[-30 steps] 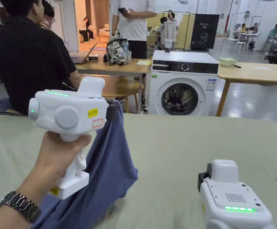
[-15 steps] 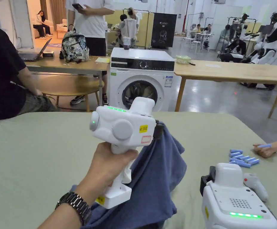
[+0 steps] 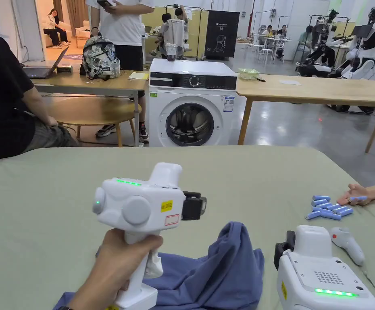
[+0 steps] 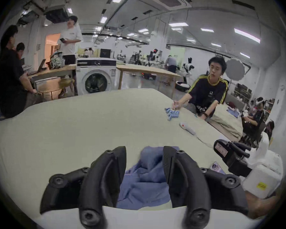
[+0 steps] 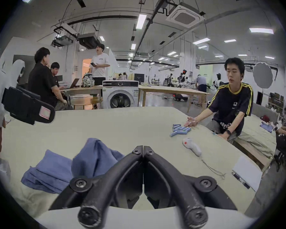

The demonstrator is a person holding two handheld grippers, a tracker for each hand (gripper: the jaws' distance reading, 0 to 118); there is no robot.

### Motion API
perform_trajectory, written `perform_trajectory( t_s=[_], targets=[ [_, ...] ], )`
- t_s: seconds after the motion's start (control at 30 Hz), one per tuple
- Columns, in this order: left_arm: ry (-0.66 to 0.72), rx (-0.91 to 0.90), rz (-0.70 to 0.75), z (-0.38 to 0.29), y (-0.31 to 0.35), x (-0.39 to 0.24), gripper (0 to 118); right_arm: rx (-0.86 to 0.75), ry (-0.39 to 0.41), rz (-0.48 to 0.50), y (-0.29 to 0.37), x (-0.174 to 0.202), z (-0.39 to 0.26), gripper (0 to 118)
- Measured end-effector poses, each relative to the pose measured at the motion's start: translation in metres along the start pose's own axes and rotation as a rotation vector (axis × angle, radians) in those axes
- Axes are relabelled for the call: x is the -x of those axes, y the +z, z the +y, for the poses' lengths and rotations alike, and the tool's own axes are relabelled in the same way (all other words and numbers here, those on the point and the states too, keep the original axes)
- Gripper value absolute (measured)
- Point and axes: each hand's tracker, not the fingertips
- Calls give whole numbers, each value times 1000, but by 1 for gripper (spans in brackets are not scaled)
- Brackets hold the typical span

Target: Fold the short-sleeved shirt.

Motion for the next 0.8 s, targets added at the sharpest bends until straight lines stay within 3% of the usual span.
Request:
perform_trajectory(
  t_s=[0.2,0.23,0.3,0.33,0.43,0.8],
  targets=[
    [8,-58,161,-20,49,34,43,-8,2,43,-1,21,3,0],
    [17,-66,191,-26,58,40,37,-12,2,51,-1,25,3,0],
    [40,-83,228,-39,73,51,4,-17,6,70,-1,33,4,0],
    [51,-79,259,-47,80,57,0,-20,9,81,-1,37,5,0],
    [95,-80,346,-72,100,71,0,-26,15,109,0,49,6,0],
    [323,127,386,-136,121,152,0,-3,36,174,-5,76,0,0]
  ],
)
